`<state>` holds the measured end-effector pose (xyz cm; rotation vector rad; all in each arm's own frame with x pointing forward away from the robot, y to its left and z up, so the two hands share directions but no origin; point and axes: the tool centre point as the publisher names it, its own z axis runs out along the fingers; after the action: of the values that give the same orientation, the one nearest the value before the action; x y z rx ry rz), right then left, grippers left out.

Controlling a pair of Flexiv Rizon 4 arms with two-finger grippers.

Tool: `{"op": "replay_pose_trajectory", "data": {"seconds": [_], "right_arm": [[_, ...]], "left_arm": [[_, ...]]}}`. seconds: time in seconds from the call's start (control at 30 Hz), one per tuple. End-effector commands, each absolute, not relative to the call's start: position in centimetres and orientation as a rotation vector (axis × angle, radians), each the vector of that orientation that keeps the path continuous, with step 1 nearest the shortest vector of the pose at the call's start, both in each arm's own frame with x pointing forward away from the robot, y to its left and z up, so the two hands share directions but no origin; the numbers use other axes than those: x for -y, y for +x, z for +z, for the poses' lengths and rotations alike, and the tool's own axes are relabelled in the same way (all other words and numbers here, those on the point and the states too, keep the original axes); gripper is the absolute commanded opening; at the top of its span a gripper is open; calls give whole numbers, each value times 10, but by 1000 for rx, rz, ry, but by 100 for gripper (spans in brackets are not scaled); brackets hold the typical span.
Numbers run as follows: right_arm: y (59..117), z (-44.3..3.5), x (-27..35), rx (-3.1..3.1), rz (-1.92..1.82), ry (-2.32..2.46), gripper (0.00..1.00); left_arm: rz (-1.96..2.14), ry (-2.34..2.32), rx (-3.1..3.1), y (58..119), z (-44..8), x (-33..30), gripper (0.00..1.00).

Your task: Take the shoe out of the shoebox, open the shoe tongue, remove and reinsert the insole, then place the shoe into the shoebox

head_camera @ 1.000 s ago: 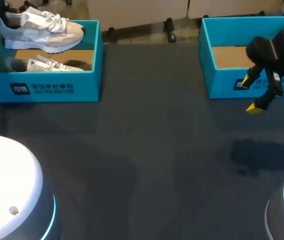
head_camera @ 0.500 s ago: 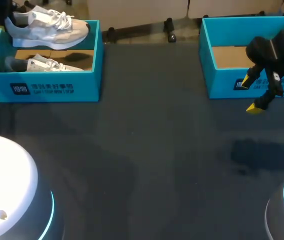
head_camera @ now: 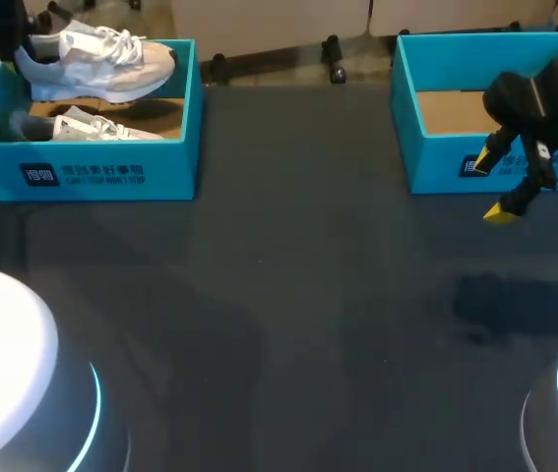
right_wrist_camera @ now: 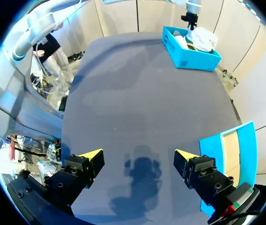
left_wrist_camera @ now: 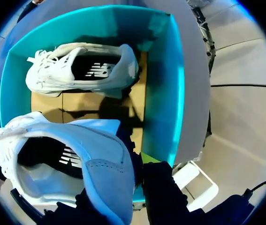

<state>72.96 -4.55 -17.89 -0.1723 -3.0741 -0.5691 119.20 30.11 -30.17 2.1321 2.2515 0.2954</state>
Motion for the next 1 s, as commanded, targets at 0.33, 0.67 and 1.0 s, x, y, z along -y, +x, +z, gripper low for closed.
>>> {"op": "replay_pose_trajectory", "data": {"seconds": [0.33,0.67,1.0], "right_arm": [[731,-179,45,3073,-563,-173,100],[731,-179,45,3073,-563,-173,100],[731,-179,45,3073,-563,-173,100]], "left_arm": [[306,2130,-2291,1208,-333,-298,0],[319,2155,-2306,1211,-357,-299,0],[333,2153,-2336,1212,-371,-301,0]]}}
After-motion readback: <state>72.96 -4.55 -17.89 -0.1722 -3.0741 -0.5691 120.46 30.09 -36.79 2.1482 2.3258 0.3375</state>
